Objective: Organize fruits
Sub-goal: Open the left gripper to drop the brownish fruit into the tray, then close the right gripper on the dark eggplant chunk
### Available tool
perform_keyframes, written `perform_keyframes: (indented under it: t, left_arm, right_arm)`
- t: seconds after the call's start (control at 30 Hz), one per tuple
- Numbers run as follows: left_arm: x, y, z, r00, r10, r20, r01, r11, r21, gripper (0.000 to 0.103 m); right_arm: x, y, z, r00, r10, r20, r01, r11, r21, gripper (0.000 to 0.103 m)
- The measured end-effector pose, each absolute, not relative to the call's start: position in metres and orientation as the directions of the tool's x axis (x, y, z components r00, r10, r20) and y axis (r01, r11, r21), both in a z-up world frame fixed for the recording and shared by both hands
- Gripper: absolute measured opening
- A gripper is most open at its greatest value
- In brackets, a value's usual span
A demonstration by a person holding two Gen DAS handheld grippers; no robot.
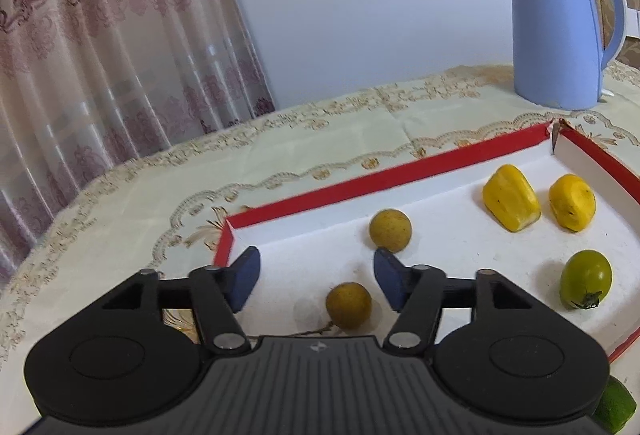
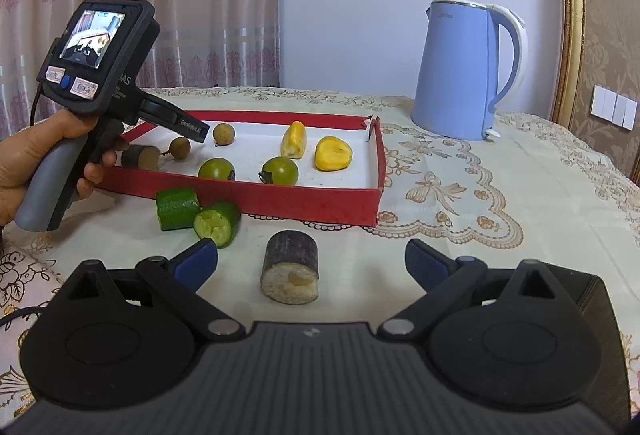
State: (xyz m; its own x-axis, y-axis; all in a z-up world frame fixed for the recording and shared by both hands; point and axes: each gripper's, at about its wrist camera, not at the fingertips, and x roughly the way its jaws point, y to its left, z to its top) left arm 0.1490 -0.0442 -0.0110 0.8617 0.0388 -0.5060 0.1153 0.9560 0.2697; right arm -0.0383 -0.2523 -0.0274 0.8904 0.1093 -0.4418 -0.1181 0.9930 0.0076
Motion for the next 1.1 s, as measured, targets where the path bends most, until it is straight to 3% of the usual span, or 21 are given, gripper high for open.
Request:
perform_keyframes:
  t: [0.17,0.4,0.63,0.77,0.83,0.9,0.97,1.1]
  left_arm:
    - [0.14,-0.04,-0.005,0.866,0.044,-0.498,0.11,0.955,0.276,0.064]
    - [0.117,-0.02,0.001,0.88,0.048,-0.473,0.077,0.968,0.24,0.082]
    - [0.09,0.021,-0.001,0.928,0.076,-0.364,-0.025,0.99,0.141,0.099]
    - [0.091,0.037,0.001,0.927,0.071,-0.367,-0.047,0.996,0.074,0.1]
    - [0.092,0.039,0.001,0.925,0.055,-0.376,-0.035,0.997,0.062,0.1]
    - [0.089,0.035,0.001,0.93,0.065,-0.363,-0.034,0.995,0.092,0.1]
    - [0.084,0.029,-0.001,0.937,0.082,-0.339,-0.039,0.991,0.131,0.1]
    - [0.08,0.02,-0.002,0.947,0.094,-0.308,-0.036,0.981,0.19,0.1]
  right_arm:
    - [-0.039,-0.251,-0.027,0.892,0.099,-0.441,-0.112,0.994,-0.004,0.1]
    - [-0.039,-0.247,-0.028,0.892,0.092,-0.443,-0.114,0.993,-0.025,0.099]
    - [-0.036,-0.249,-0.029,0.883,0.084,-0.462,-0.104,0.994,-0.018,0.099]
    - [-0.033,-0.247,-0.03,0.874,0.085,-0.478,-0.112,0.993,-0.028,0.098]
    - [-0.03,-0.245,-0.032,0.864,0.094,-0.495,-0.125,0.992,-0.03,0.091]
    - [-0.027,-0.245,-0.033,0.853,0.101,-0.513,-0.133,0.991,-0.026,0.074]
    - [-0.024,-0.245,-0.034,0.845,0.099,-0.525,-0.129,0.991,-0.022,0.065]
    - [-0.02,-0.24,-0.034,0.842,0.097,-0.531,-0.138,0.99,-0.039,0.055]
